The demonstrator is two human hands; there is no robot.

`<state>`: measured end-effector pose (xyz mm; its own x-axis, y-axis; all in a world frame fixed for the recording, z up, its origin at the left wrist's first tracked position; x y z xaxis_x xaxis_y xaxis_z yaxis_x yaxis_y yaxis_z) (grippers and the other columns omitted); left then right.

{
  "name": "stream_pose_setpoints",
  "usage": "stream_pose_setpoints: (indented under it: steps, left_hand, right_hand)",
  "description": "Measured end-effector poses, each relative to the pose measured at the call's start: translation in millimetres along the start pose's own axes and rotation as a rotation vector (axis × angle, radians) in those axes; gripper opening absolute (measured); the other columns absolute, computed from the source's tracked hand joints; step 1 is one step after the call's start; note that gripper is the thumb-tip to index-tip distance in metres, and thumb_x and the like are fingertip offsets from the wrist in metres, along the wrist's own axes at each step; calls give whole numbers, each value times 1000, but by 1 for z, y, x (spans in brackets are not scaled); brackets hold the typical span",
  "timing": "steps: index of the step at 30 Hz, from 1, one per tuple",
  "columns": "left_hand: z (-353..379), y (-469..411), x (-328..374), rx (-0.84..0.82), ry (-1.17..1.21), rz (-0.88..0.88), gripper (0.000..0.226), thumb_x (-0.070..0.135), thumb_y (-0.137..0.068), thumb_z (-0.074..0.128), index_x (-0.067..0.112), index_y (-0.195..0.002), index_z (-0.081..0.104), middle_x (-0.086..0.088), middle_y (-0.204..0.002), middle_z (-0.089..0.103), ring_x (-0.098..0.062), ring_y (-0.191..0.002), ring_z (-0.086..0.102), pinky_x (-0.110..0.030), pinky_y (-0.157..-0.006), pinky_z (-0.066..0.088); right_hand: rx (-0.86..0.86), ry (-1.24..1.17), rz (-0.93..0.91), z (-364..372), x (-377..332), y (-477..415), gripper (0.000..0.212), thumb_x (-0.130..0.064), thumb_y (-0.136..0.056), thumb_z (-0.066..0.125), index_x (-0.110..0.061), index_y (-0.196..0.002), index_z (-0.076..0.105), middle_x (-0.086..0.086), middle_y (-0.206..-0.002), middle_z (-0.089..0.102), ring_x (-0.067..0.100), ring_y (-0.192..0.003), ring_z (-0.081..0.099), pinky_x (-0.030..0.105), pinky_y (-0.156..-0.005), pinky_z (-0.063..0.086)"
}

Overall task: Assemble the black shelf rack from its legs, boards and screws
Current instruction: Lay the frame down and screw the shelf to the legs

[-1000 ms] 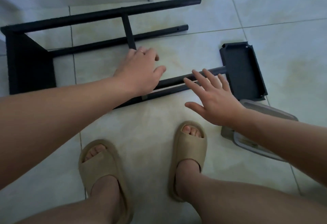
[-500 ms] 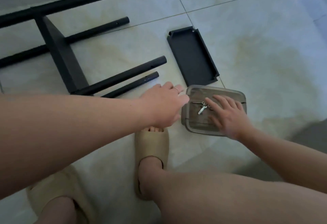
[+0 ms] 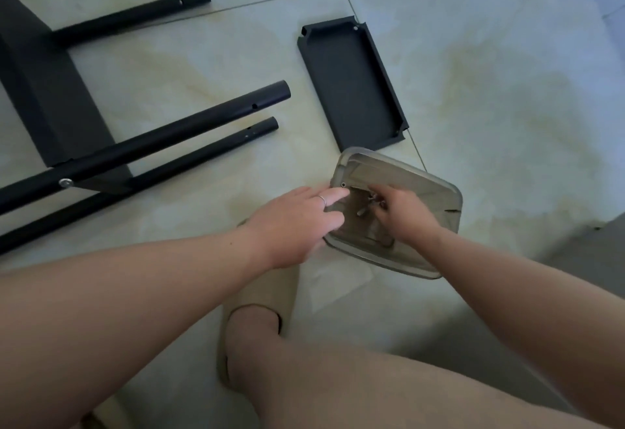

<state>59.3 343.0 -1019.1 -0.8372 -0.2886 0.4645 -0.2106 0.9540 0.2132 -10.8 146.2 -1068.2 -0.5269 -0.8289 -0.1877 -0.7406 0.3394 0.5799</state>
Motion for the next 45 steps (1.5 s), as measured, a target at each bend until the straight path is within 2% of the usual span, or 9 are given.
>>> stream_pose_setpoints:
  steps: [4, 6, 9, 13, 19, 25, 35, 41, 45]
  left_hand:
    - [-3, 5, -12, -25, 49, 17, 11, 25, -93, 62, 23, -92, 51, -1, -168, 8, -24, -123, 48, -37, -87, 49]
    - [-3, 11, -17, -21, 48, -11, 9, 26, -94, 62, 24, -97, 54, -5, -168, -3, -23, -119, 51, -33, -74, 48]
    - [-2, 18, -23, -28, 66, -56, 11, 26, -94, 59, 28, -105, 55, -8, -168, 3, -24, -121, 51, -29, -70, 42]
    - [-3, 19, -27, -27, 95, -69, 15, 30, -94, 61, 31, -109, 57, -3, -168, 8, -23, -121, 49, -28, -75, 39]
    - [-5, 19, -27, -10, 79, -60, 18, 33, -95, 62, 32, -112, 57, -1, -168, 8, -24, -130, 47, -31, -95, 44]
    - [-7, 19, -26, 1, 56, -69, 18, 34, -95, 61, 33, -112, 57, -2, -168, 10, -25, -132, 47, -30, -97, 41]
    - [-9, 19, -25, 16, 50, -60, 18, 34, -94, 62, 32, -112, 58, -5, -168, 12, -22, -135, 44, -32, -100, 39]
    - [-7, 18, -25, 12, 60, -65, 19, 33, -94, 63, 31, -112, 58, -5, -168, 11, -25, -140, 40, -34, -103, 40]
    - [-8, 17, -25, 16, 72, -75, 19, 32, -94, 63, 31, -112, 57, -3, -168, 11, -24, -139, 40, -34, -101, 41]
  right_hand:
    - [33, 39, -106, 9, -18, -3, 47, -23, -99, 55, -36, -144, 53, 6, -118, 69, 33, -104, 64, 40, -78, 53]
    - [60, 38, -139, 14, -25, -4, 47, -25, -100, 55, -38, -145, 51, 4, -119, 70, 33, -104, 64, 38, -75, 52]
    - [94, 12, -146, 17, -30, -9, 45, -25, -100, 54, -38, -144, 52, 3, -121, 70, 33, -106, 64, 38, -75, 51]
    - [104, 43, -154, 21, -38, -14, 44, -26, -102, 50, -35, -145, 50, 5, -117, 70, 33, -102, 64, 39, -72, 52]
    - [40, 88, -130, 28, -51, -26, 41, -24, -102, 49, -29, -143, 51, 9, -113, 68, 35, -102, 63, 38, -72, 50]
    - [80, 94, -149, 28, -56, -28, 25, -21, -101, 53, -17, -124, 62, 10, -112, 68, 36, -101, 63, 42, -75, 51]
    - [75, 114, -89, 26, -53, -32, 29, -15, -102, 48, -15, -127, 61, 16, -114, 69, 41, -103, 63, 44, -79, 51]
    - [87, 123, -41, 30, -52, -28, 23, -10, -101, 45, -8, -121, 56, 21, -106, 67, 44, -93, 63, 48, -74, 52]
    - [108, 128, -24, 34, -51, -26, 17, -4, -99, 46, -5, -114, 54, 21, -103, 66, 43, -89, 64, 42, -66, 46]
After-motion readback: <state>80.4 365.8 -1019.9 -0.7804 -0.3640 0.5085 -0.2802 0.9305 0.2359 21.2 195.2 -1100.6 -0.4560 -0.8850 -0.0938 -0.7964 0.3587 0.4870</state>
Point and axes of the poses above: each hand's wrist, its own y-axis away from the middle knuckle, its own z-axis out of the palm, x = y × z, the point moved 5 cm from there along -y, towards the middle knuckle
